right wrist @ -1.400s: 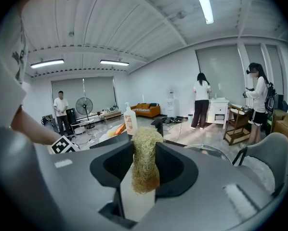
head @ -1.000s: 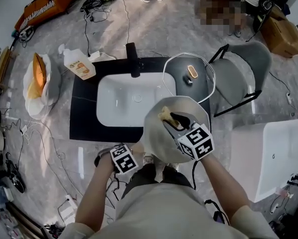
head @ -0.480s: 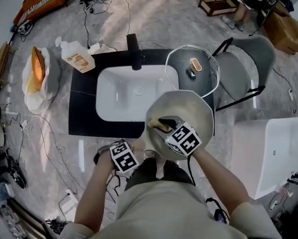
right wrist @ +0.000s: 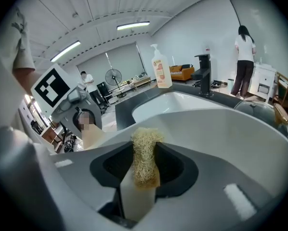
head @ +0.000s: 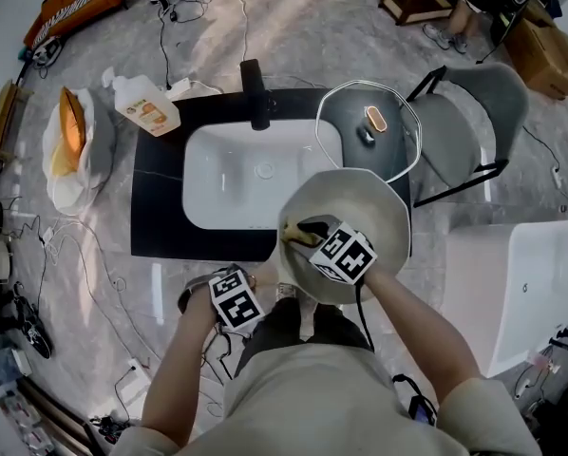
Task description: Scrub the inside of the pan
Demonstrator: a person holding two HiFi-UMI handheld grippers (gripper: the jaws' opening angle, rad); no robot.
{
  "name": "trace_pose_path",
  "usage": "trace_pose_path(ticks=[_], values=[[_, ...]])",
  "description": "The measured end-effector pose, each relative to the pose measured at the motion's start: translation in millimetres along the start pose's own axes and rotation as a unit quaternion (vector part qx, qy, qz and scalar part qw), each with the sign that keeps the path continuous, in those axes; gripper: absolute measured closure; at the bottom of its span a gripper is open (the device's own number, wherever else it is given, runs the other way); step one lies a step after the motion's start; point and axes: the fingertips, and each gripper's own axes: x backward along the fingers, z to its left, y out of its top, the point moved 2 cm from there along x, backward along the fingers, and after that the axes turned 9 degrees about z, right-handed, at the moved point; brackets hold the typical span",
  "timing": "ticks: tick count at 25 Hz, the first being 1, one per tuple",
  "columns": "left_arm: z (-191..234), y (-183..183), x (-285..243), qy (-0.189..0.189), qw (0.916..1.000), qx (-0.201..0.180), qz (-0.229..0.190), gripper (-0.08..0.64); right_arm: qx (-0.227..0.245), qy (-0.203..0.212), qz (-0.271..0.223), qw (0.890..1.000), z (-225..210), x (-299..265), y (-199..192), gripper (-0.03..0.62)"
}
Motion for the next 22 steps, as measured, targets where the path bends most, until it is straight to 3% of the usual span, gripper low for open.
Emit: trace_pose_path(ticks=[5, 10, 15, 22], values=[[1.3, -2.9, -2.6, 0.009, 0.9998, -0.013, 0.014, 0.469, 0.016, -0.05, 0.002, 0.999, -25.4, -4.7, 7.0, 0.44], [-1.1, -1.0, -1.0, 0.004, 0.9999, -0.009, 0.004, 0.469, -0.017, -0.112, -0.001, 0.994, -52.6, 7.7, 7.5, 0.44], [-1.9, -0.9, -2.1, -0.001, 1.0, -0.006, 0.001, 0.469, -0.1, -0.188, -0.018, 0.977, -97.6, 27.5, -3.0, 0.44], [-1.5, -0.3, -0.6, -0.004, 1.0, 0.001, -0.002, 0.474, -0.086, -0.276, 0.06, 0.956, -119.5, 59.2, -36.5, 0.44]])
